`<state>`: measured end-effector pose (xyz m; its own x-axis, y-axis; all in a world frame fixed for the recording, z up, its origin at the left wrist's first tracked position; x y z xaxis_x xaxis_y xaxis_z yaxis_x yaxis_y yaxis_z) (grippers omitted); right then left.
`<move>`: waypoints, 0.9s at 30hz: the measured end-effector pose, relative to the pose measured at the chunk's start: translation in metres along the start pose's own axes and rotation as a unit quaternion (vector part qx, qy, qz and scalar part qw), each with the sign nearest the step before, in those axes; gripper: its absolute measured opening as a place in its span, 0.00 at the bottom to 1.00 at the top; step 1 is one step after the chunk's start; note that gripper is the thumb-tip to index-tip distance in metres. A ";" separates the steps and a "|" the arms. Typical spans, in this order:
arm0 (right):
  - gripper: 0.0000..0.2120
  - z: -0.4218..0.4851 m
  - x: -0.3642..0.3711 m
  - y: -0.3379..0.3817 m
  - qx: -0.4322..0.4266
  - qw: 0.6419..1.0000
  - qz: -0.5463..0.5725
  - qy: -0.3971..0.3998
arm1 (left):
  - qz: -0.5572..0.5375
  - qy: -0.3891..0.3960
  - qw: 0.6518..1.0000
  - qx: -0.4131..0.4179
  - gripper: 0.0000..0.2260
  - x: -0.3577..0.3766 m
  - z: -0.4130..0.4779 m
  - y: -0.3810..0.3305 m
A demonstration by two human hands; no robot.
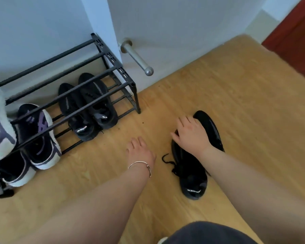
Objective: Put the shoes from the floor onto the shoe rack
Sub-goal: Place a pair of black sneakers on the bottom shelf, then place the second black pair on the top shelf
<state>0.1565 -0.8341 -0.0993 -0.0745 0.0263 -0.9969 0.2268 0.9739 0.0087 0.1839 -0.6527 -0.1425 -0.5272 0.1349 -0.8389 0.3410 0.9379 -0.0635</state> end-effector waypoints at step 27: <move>0.21 -0.100 0.100 -0.150 0.511 0.713 0.442 0.188 | -0.353 0.199 0.913 -0.049 0.19 0.071 0.001 -0.086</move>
<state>0.0178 -0.9545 -0.1924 0.3245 0.7743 -0.5433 0.9212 -0.1283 0.3673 0.1176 -0.7242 -0.1970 -0.8359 -0.4274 -0.3443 -0.2543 0.8575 -0.4472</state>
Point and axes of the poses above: each hand's wrist, its own z-axis towards the middle knuckle, its own x-axis out of the palm, y = z × x, the point moved 7 cm from there along z, towards the middle knuckle, and after that the axes turned 4 degrees about x, right-handed, at the moved point
